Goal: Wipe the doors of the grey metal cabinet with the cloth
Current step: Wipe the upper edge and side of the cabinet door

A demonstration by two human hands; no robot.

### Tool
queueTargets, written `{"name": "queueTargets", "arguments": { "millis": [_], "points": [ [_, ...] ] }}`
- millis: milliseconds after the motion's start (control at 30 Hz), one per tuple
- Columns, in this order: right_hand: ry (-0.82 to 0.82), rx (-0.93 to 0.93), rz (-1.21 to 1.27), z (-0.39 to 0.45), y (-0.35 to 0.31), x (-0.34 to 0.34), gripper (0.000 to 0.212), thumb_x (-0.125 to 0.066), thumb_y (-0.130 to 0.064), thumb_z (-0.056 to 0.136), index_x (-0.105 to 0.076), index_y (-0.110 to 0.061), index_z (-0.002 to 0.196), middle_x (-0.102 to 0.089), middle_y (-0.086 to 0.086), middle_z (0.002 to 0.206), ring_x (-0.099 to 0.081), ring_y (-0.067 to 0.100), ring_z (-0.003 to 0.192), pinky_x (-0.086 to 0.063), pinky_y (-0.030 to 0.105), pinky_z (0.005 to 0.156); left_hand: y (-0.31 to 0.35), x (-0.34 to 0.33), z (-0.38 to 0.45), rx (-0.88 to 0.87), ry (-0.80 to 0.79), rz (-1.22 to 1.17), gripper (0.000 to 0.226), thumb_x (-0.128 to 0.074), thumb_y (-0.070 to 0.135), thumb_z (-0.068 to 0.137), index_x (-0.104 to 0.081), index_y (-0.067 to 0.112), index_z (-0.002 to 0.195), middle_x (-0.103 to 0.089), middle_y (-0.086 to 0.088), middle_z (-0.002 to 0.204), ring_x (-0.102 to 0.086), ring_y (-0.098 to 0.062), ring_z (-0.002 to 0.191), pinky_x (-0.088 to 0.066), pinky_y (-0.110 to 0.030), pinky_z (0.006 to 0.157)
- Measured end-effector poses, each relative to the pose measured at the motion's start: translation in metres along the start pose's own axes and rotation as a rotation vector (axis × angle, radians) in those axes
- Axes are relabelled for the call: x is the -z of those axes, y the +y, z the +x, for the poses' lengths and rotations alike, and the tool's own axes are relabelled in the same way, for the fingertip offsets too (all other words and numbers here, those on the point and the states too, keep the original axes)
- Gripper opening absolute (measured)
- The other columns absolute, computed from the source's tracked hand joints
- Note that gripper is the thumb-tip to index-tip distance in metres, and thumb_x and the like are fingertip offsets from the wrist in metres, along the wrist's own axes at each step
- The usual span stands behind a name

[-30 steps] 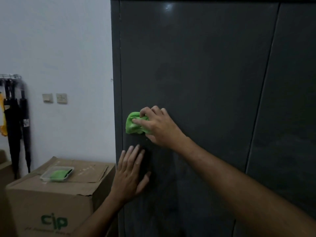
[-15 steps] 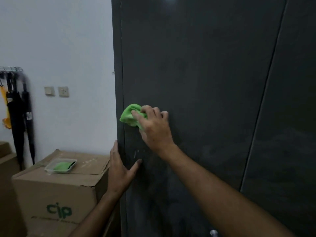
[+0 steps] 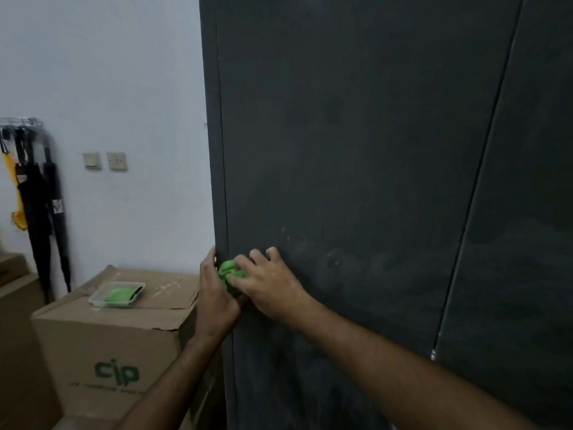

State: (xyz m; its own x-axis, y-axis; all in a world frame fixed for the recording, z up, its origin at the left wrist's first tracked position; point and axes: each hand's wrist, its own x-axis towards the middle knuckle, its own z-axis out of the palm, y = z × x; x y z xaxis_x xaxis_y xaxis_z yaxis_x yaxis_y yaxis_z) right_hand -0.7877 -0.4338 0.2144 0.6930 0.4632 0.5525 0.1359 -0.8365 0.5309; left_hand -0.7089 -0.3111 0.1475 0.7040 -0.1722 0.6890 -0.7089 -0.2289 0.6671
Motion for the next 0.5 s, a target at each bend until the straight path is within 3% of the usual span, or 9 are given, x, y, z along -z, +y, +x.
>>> {"name": "queueTargets", "arguments": {
  "millis": [67,200,267,333,400,500],
  "points": [
    [-0.005,0.011,-0.028,0.002,0.014,0.005,0.044,-0.071,-0.027,0.082,-0.063,-0.032,0.125,-0.054,0.004,0.124,-0.048,0.026,0.103,-0.035,0.046,0.085,-0.002,-0.001,-0.003,0.007,-0.015,0.019,0.125,-0.099,0.020,0.067,-0.020,0.012,0.163,-0.035,-0.010,0.160,-0.036,-0.018,0.146,-0.041,-0.051,0.120],
    [0.320,-0.475,0.034,0.019,0.049,0.033,0.050,-0.068,-0.020,0.083,-0.063,-0.031,0.131,-0.059,0.005,0.122,-0.051,0.027,0.096,-0.035,0.042,0.079,0.001,-0.004,-0.007,0.008,0.010,0.062,0.126,-0.095,0.042,0.071,-0.017,0.013,0.165,-0.032,-0.007,0.162,-0.034,-0.025,0.150,-0.038,-0.048,0.122],
    [0.304,-0.412,0.031,0.000,0.042,0.022,0.052,-0.065,-0.017,0.084,-0.061,-0.030,0.133,-0.058,0.006,0.124,-0.051,0.027,0.097,-0.036,0.042,0.079,0.003,-0.005,-0.007,0.008,0.017,0.101,0.127,-0.095,0.040,0.071,-0.015,0.011,0.166,-0.030,-0.011,0.164,-0.031,-0.027,0.151,-0.035,-0.049,0.123],
    [0.133,-0.144,0.012,-0.034,0.024,0.003,0.049,-0.060,-0.018,0.084,-0.060,-0.030,0.131,-0.056,0.006,0.124,-0.052,0.028,0.097,-0.036,0.043,0.080,0.002,-0.004,-0.007,0.000,-0.008,0.129,0.131,-0.097,0.036,0.069,-0.012,0.010,0.166,-0.027,-0.015,0.166,-0.028,-0.030,0.153,-0.034,-0.052,0.124],
    [0.025,-0.049,-0.012,-0.055,0.031,0.001,0.045,-0.060,-0.025,0.085,-0.060,-0.033,0.129,-0.056,0.004,0.121,-0.054,0.027,0.097,-0.035,0.043,0.080,0.002,-0.006,-0.010,-0.013,-0.034,0.156,0.137,-0.098,0.037,0.068,-0.007,0.010,0.166,-0.022,-0.016,0.169,-0.024,-0.031,0.155,-0.031,-0.052,0.125],
    [0.210,-0.293,-0.023,-0.041,0.069,0.026,0.046,-0.065,-0.025,0.080,-0.065,-0.033,0.125,-0.060,0.004,0.119,-0.056,0.029,0.094,-0.036,0.042,0.079,0.003,-0.010,-0.015,-0.037,0.003,0.203,0.136,-0.093,0.051,0.071,-0.006,0.009,0.167,-0.013,-0.011,0.171,-0.016,-0.029,0.158,-0.025,-0.048,0.127]
  ]
}}
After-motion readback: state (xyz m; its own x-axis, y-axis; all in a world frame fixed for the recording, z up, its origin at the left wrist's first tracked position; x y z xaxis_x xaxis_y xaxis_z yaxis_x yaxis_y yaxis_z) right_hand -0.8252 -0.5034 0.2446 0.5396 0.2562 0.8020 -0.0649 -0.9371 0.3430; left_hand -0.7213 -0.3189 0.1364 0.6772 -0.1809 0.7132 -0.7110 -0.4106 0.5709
